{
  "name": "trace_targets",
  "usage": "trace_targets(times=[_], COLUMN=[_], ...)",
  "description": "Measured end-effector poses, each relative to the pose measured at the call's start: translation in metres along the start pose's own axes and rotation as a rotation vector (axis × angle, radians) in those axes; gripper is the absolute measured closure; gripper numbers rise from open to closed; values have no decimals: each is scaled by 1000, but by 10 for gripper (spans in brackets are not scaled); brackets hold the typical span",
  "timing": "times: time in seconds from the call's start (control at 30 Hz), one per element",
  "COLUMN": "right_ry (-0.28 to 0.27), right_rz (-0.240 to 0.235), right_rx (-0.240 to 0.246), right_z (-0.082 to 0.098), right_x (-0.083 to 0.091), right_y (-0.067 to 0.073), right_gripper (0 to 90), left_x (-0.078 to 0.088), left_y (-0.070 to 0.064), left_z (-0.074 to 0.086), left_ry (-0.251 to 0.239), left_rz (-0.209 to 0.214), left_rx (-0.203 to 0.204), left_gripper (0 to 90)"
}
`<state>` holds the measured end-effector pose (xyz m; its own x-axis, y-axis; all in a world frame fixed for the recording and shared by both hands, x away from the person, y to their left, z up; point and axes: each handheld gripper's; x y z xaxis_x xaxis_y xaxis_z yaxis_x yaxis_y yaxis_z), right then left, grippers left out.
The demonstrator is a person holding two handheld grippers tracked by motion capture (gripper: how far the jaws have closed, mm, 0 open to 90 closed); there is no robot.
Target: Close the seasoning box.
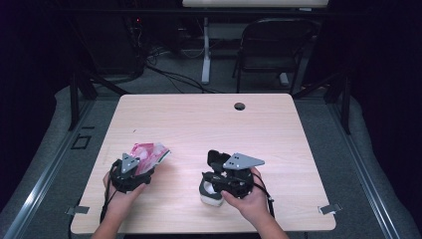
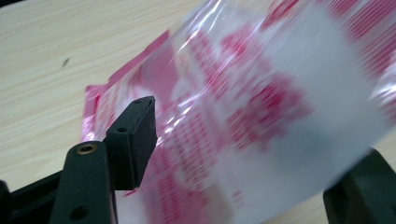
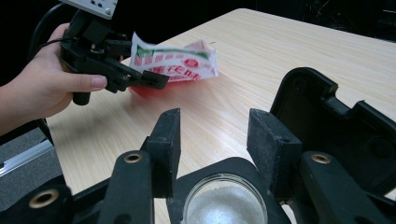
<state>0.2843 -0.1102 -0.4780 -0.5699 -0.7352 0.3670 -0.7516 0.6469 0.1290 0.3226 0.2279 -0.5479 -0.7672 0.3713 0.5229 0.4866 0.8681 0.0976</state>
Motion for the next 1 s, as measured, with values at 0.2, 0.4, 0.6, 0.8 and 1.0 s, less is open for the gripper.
trace_targets(times=[0.2, 0.4, 0.6, 0.8, 1.0], right_ry=[-2, -2, -8, -10, -15], right_rz=[5, 9, 13, 21, 26], right_rx=[0, 2, 0, 0, -4], right_z=[-1, -1, -1, -2, -2], right_x=[2, 2, 4, 6, 9], right_y=[-2, -2, -3, -4, -5], right_gripper=[548, 547, 547, 547, 547], left_x=[0, -4, -5, -5, -4], left_y=[-20, -31, -41, -45, -48], left_z=[-8, -9, -12, -14, -17], left_ry=[14, 18, 23, 14, 6], left_rz=[90, 128, 155, 173, 192], left_rx=[-64, -70, -93, -90, -92], left_gripper=[348, 348, 351, 352, 354])
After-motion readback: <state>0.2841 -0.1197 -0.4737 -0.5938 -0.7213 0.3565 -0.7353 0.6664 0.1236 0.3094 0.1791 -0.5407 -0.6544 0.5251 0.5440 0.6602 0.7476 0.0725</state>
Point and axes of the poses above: each handheld gripper's, and its own axes: x roughly backward along the jaws, z roughly out of its underside, y roughly to its left, and after that the axes turned 5 degrees about -y, right-handed
